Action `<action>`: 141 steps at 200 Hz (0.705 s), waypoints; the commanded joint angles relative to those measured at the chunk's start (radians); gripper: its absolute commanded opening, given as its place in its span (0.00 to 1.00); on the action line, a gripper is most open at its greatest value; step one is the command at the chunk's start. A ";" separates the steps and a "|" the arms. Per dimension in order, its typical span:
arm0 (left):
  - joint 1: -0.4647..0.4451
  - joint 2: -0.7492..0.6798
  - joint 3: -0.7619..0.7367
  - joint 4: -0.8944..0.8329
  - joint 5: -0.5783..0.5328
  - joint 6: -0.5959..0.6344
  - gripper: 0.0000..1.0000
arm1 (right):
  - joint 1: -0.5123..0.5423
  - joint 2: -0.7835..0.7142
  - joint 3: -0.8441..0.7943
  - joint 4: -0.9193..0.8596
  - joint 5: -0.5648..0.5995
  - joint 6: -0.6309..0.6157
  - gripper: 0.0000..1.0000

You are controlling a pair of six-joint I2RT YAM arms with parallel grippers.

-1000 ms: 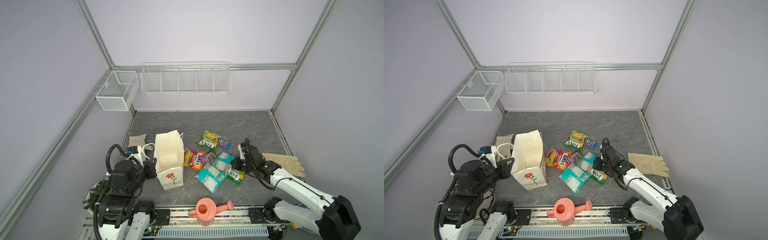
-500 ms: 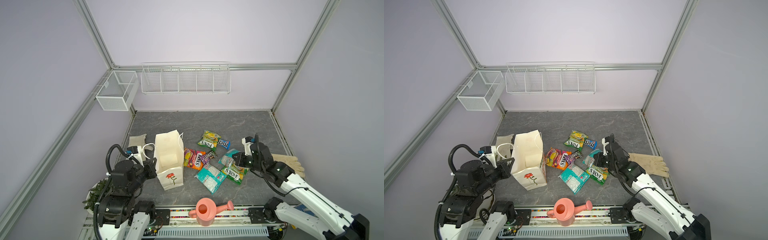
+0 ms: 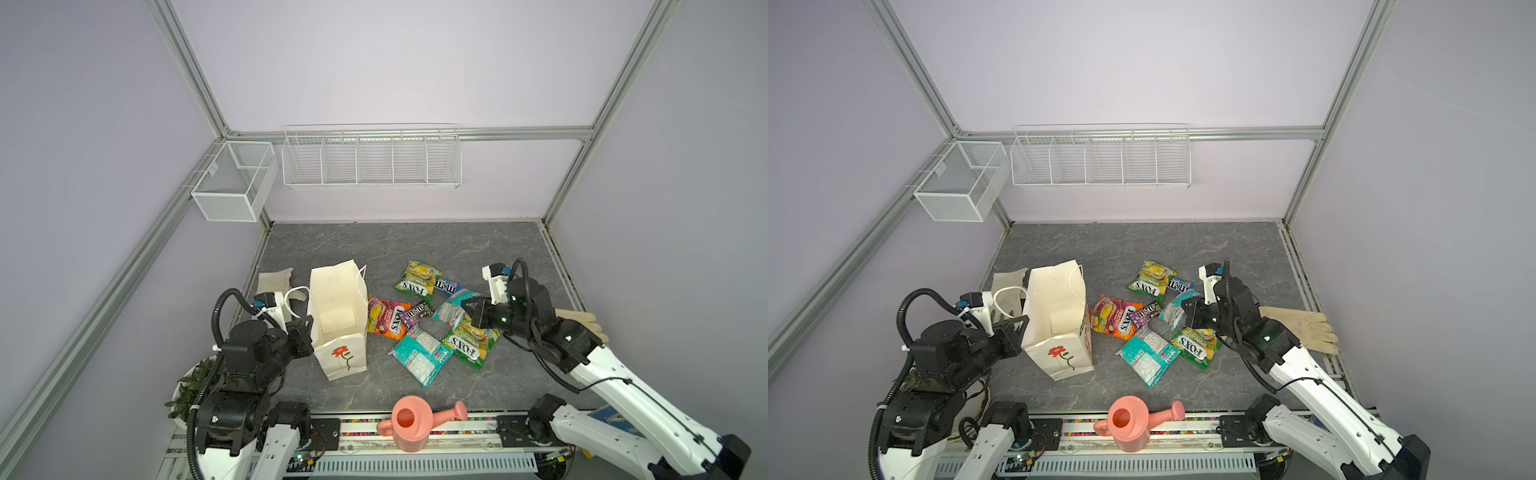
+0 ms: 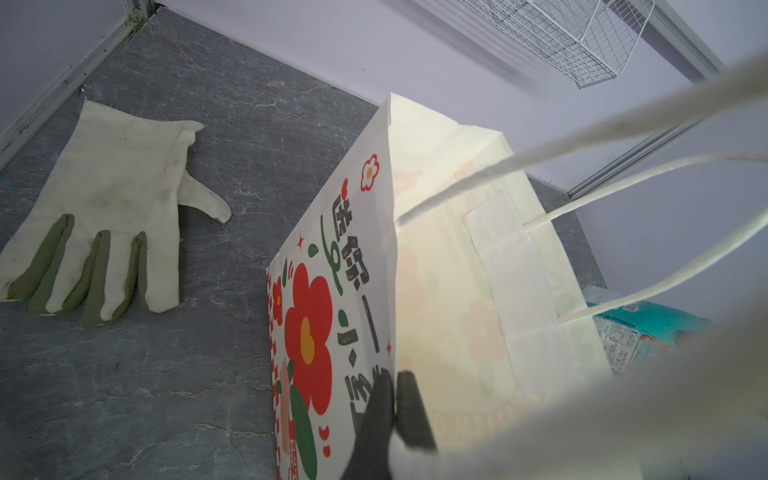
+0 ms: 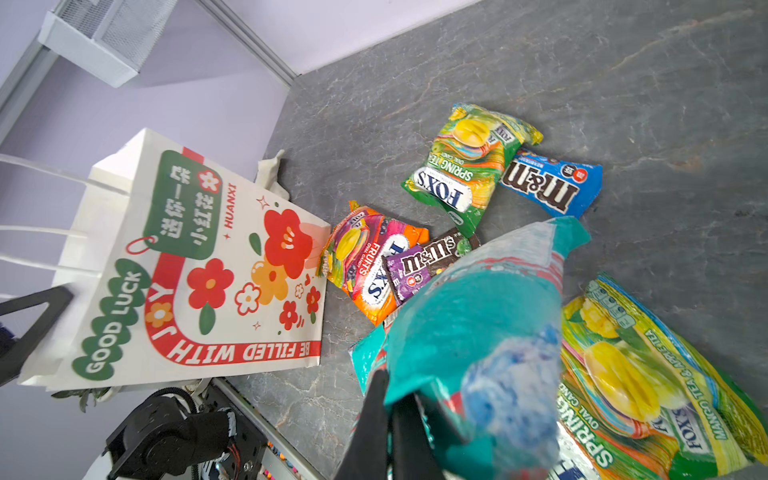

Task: Place the snacks into the paper bag
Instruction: 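Lift the teal snack bag with the right gripper, then carry the teal bag with the right gripper over the white paper bag's opening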

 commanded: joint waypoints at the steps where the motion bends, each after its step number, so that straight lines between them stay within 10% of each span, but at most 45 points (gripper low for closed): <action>1: 0.004 -0.012 -0.010 0.005 -0.005 0.013 0.00 | 0.027 0.011 0.067 0.042 -0.037 -0.054 0.06; 141: 0.004 -0.010 -0.010 0.007 -0.005 0.013 0.00 | 0.272 0.179 0.396 0.005 -0.142 -0.236 0.06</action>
